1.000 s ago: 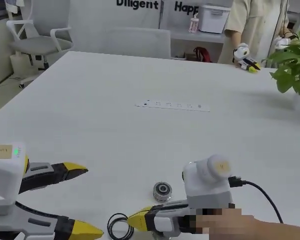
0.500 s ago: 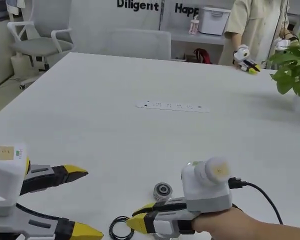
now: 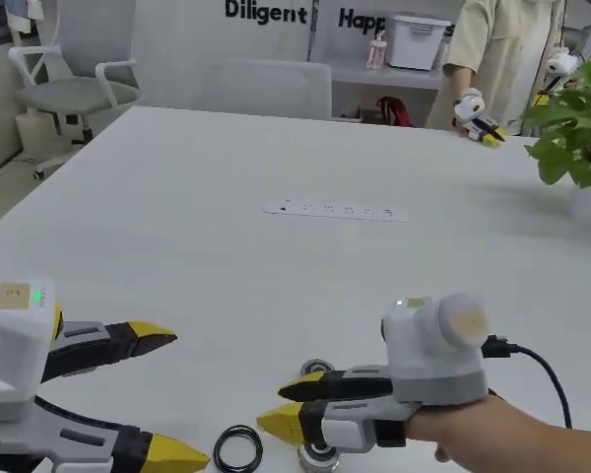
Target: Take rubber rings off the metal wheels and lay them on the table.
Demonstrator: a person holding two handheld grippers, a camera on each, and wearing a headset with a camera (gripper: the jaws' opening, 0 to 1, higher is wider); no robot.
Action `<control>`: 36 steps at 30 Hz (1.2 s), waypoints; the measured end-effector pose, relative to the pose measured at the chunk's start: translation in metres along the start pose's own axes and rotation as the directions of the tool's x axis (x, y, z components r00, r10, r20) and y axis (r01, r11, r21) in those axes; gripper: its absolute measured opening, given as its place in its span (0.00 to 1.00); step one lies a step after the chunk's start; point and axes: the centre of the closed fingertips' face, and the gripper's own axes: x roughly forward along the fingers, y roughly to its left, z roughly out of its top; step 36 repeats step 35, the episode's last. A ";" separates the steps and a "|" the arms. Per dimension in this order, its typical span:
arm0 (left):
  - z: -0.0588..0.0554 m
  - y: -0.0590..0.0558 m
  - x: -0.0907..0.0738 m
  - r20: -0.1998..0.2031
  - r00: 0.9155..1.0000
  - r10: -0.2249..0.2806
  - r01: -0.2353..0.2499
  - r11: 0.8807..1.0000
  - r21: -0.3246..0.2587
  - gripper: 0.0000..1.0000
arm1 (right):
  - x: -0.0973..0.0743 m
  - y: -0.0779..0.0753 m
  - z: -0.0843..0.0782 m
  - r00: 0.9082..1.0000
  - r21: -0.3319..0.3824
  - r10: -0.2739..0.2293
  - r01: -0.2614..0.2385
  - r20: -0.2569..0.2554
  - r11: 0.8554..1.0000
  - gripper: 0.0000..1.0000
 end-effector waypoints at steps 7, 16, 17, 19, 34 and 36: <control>0.006 0.002 -0.002 0.013 1.000 0.005 -0.005 1.000 0.002 0.84 | -0.029 -0.006 0.006 0.999 -0.066 -0.043 0.045 0.030 0.997 0.42; 0.009 0.002 -0.002 0.010 1.000 0.005 -0.005 1.000 0.011 0.84 | -0.064 -0.018 0.007 0.992 -0.137 -0.115 0.121 0.053 0.983 0.57; 0.009 0.002 -0.002 0.008 1.000 0.005 -0.005 1.000 0.011 0.85 | -0.068 -0.019 0.006 0.991 -0.153 -0.122 0.128 0.053 0.980 0.59; 0.009 0.003 -0.002 0.006 1.000 0.006 -0.006 1.000 0.012 0.85 | -0.074 -0.019 0.005 0.990 -0.169 -0.127 0.134 0.052 0.976 0.62; 0.007 0.003 -0.006 -0.002 1.000 0.018 -0.018 1.000 0.019 0.87 | -0.110 -0.035 -0.022 0.972 -0.252 -0.234 0.230 0.012 0.940 0.82; 0.007 0.003 -0.006 -0.001 1.000 0.020 -0.020 1.000 0.018 0.87 | -0.112 -0.036 -0.024 0.971 -0.253 -0.240 0.234 0.008 0.939 0.82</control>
